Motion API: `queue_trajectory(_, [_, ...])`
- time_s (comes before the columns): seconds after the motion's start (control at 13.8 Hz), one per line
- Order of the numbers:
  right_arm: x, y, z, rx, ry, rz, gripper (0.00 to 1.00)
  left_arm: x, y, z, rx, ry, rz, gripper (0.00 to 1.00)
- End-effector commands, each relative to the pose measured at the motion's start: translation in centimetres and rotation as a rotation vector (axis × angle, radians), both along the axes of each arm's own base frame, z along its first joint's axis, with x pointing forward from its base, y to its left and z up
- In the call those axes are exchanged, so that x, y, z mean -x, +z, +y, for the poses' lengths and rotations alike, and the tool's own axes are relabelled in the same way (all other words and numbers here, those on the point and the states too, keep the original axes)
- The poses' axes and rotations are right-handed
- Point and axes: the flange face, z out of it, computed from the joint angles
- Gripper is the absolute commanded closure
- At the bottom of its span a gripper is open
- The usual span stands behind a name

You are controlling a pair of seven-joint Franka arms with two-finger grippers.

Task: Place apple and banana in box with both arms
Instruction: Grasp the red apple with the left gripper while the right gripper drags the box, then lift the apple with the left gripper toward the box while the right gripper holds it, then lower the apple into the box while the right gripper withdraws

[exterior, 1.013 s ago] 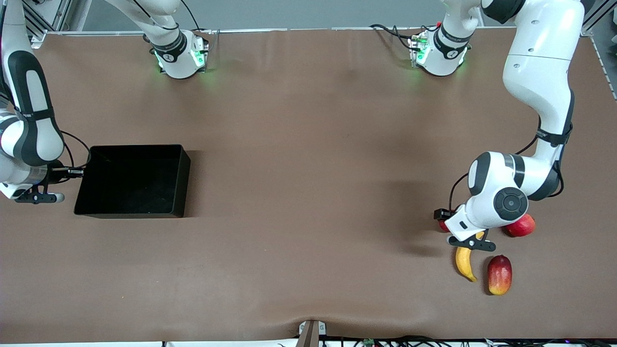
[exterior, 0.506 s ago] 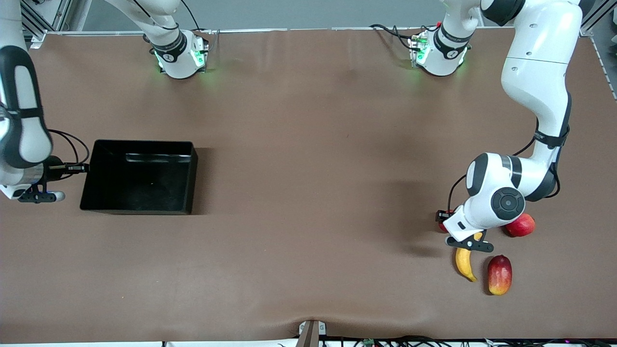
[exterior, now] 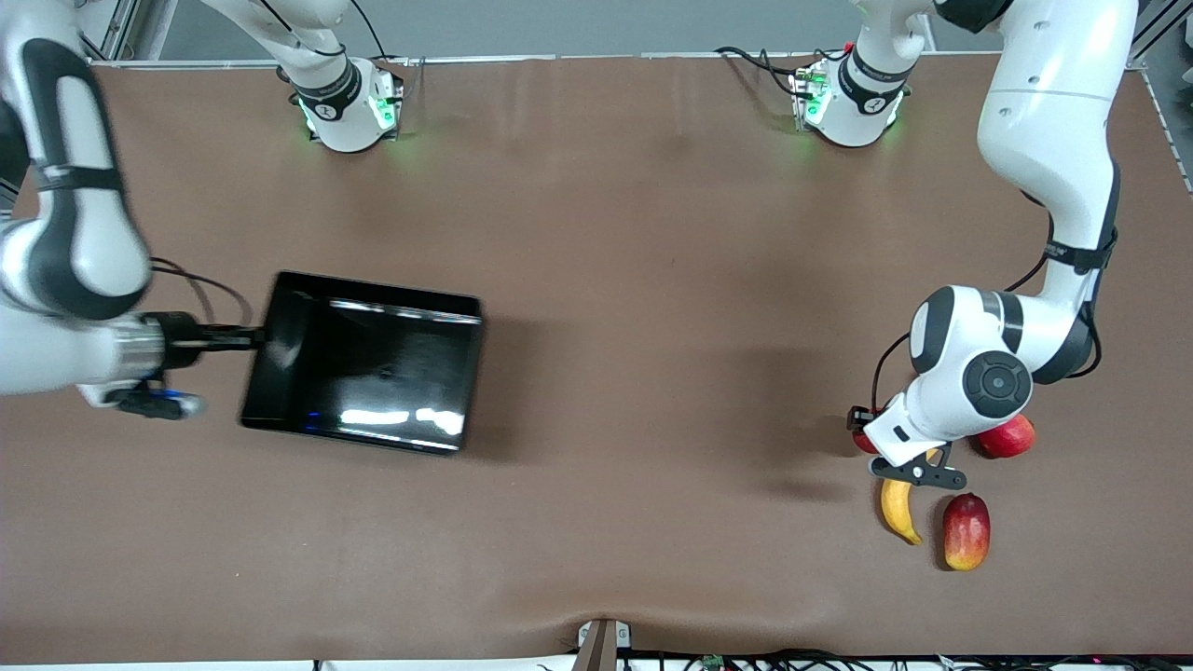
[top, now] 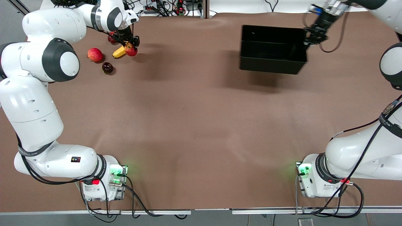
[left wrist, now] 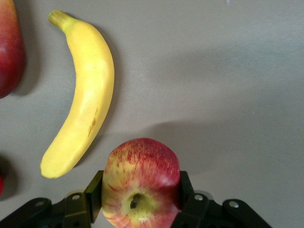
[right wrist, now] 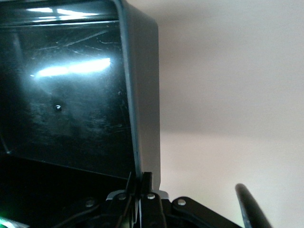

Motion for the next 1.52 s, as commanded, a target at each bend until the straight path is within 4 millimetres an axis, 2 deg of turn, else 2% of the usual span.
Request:
queue_trajectory(0.0, [-0.7, 1.1, 7.6, -0.021, -0.03, -0.034, 1.0, 0.7, 3.3, -0.1, -0.018, -0.011, -0.002, 1.0])
queue_trajectory(0.07, [-0.8, 0.3, 10.0, -0.02, -0.037, -0.039, 1.0, 0.8, 4.0, 0.0, -0.021, -0.008, 0.002, 1.0])
queue_trajectory(0.29, [-0.7, -2.7, 19.6, -0.049, 0.019, -0.138, 1.0, 1.3, 6.2, 0.0, -0.021, 0.004, 0.014, 1.0])
queue_trajectory(0.36, [-0.5, -4.5, 22.3, -0.05, 0.002, -0.143, 1.0, 1.5, 6.7, -0.7, -0.013, 0.001, 0.021, 1.0])
queue_trajectory(0.51, [0.3, -7.8, 27.1, -0.05, -0.053, -0.149, 1.0, 2.4, 7.3, -2.8, 0.002, 0.039, 0.048, 1.0])
queue_trajectory(0.58, [0.8, -7.9, 30.0, -0.055, -0.056, -0.165, 1.0, 2.7, 7.6, -3.9, 0.004, 0.056, 0.052, 1.0])
queue_trajectory(0.65, [1.4, -8.4, 31.9, -0.05, -0.053, -0.154, 1.0, 3.1, 7.9, -5.4, 0.011, 0.059, 0.054, 1.0])
queue_trajectory(0.87, [4.0, -9.8, 36.0, -0.041, 0.013, -0.144, 1.0, 4.4, 8.4, -10.3, 0.037, 0.112, 0.054, 1.0])
queue_trajectory(0.94, [3.7, -9.7, 35.5, -0.035, 0.013, -0.146, 0.31, 4.8, 8.5, -11.9, 0.046, 0.143, 0.052, 1.0])
queue_trajectory(1.01, [3.0, -9.0, 34.4, -0.03, -0.002, -0.149, 0.0, 5.3, 8.5, -13.4, 0.055, 0.176, 0.051, 1.0])
queue_trajectory(1.09, [2.2, -7.9, 33.1, -0.03, -0.018, -0.148, 0.0, 6.0, 8.7, -15.3, 0.062, 0.198, 0.049, 1.0])
queue_trajectory(1.23, [0.3, -2.8, 29.8, -0.017, -0.023, -0.114, 0.0, 7.1, 8.8, -18.5, 0.062, 0.23, 0.043, 1.0])
queue_trajectory(1.45, [-0.6, 4.6, 22.7, 0.069, -0.021, -0.056, 0.0, 8.6, 7.2, -23.4, 0.075, 0.248, 0.031, 1.0])
